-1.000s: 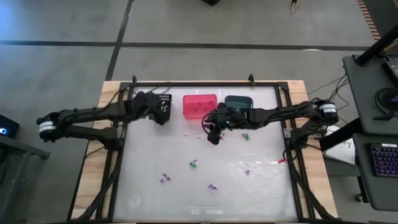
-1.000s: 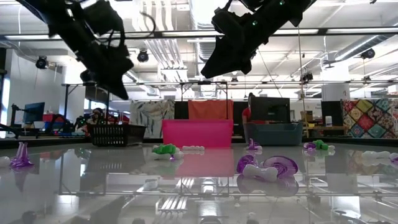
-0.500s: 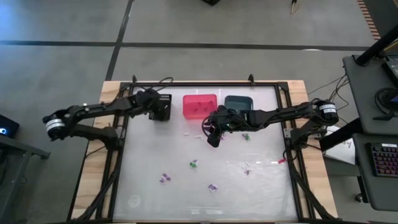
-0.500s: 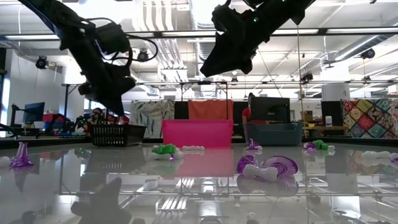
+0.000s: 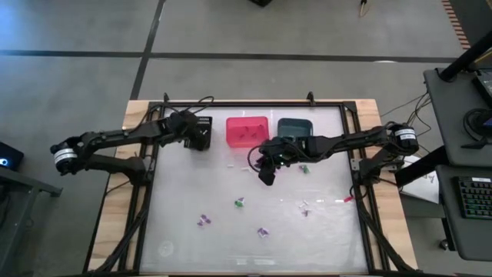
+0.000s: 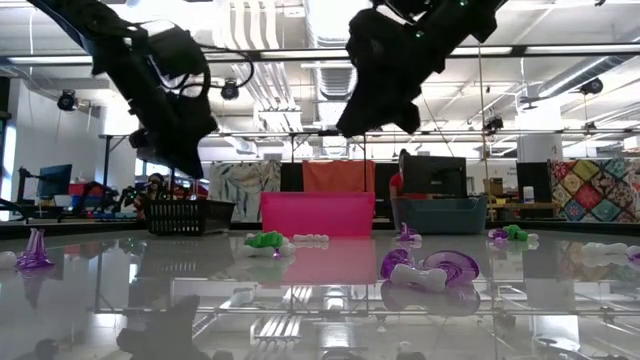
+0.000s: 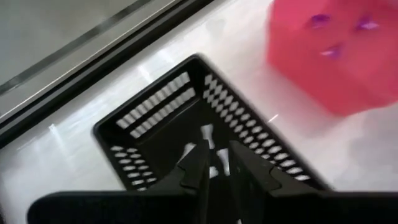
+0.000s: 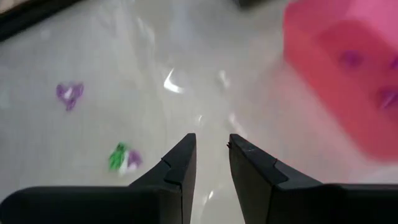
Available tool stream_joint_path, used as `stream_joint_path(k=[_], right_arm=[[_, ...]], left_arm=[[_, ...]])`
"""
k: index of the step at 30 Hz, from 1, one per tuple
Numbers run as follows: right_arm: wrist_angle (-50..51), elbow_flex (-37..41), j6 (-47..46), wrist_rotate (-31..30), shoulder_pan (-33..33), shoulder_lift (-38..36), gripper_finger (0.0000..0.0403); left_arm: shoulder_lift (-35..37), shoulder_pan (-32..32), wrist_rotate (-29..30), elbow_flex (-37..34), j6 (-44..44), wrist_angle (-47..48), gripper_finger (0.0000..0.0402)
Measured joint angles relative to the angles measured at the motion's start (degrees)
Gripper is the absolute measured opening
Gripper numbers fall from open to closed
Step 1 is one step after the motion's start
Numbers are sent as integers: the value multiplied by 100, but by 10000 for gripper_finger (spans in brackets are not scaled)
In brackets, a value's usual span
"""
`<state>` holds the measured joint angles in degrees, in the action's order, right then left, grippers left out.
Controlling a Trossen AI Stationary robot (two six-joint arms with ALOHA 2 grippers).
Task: Sort Halloween decoration
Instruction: Put the green skeleton toy into the blue bin
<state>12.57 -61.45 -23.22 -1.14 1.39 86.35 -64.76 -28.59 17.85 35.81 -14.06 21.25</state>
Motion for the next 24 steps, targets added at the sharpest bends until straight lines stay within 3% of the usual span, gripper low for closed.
stream_joint_path(k=[9, 16, 24], right_arm=[[1368, 0, -987, 1055, 0, -2, 80], [3068, 0, -1578, 1061, 0, -2, 79], [4442, 0, -1984, 1004, 0, -3, 77]], left_arm=[[285, 921, -49, 2, 82, -915, 43], [304, 1574, -48, 4, 497, -1660, 43], [321, 1845, -47, 4, 609, -1783, 43]])
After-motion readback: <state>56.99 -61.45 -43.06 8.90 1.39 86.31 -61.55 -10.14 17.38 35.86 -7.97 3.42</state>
